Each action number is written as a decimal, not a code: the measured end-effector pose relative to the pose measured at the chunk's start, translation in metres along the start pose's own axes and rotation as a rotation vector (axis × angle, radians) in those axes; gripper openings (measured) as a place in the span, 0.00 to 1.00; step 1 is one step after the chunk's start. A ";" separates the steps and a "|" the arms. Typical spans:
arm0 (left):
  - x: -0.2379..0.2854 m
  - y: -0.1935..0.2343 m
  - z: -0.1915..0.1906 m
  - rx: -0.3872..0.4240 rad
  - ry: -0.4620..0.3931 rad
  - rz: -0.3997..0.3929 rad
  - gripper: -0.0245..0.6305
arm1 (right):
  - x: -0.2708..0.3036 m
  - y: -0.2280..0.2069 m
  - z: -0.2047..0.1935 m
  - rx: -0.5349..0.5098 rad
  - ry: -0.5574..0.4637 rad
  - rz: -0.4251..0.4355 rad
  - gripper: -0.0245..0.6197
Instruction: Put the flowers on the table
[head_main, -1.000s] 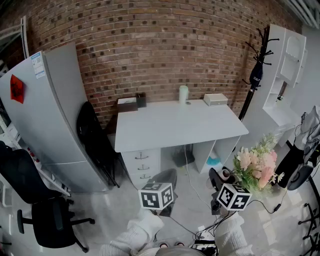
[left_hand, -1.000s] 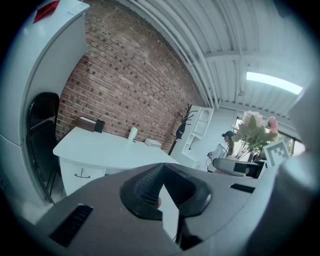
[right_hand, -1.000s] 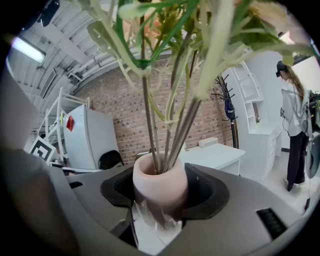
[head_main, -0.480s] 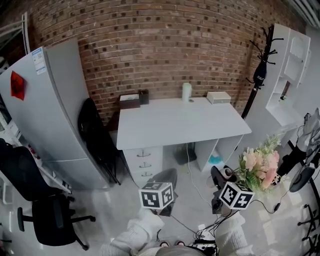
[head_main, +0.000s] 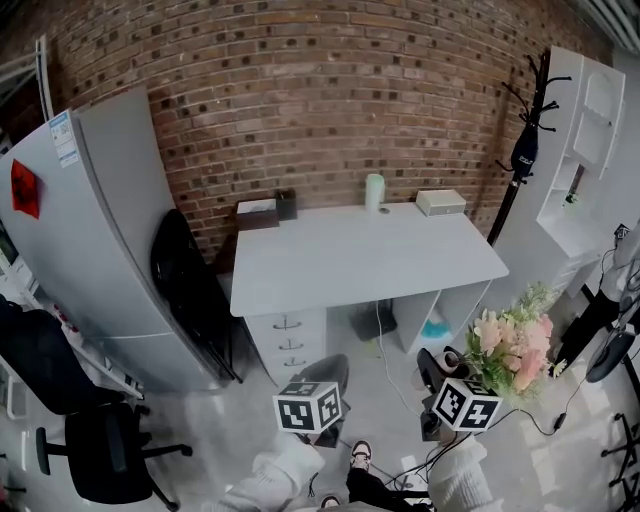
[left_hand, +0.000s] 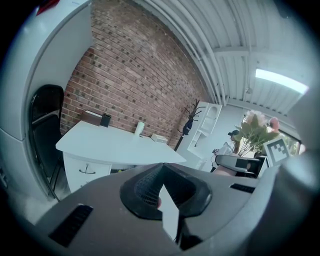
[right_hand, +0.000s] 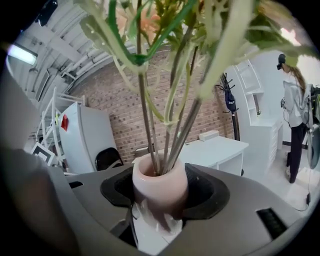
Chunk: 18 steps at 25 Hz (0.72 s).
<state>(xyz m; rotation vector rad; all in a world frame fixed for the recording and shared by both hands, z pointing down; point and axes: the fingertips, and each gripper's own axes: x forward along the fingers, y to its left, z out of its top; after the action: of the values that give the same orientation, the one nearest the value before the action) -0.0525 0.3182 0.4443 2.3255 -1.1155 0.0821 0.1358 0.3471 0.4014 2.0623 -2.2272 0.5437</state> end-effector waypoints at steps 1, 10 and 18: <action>0.005 0.003 0.003 0.001 -0.002 0.004 0.05 | 0.007 -0.002 0.001 0.000 0.001 0.002 0.43; 0.075 0.025 0.042 -0.014 -0.035 0.033 0.05 | 0.082 -0.029 0.033 -0.028 0.008 0.033 0.43; 0.146 0.035 0.077 -0.018 -0.052 0.037 0.05 | 0.155 -0.065 0.065 -0.034 0.023 0.050 0.43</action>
<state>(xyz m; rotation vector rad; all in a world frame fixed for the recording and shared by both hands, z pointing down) 0.0036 0.1593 0.4366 2.3035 -1.1804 0.0262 0.1951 0.1776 0.3977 1.9784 -2.2649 0.5261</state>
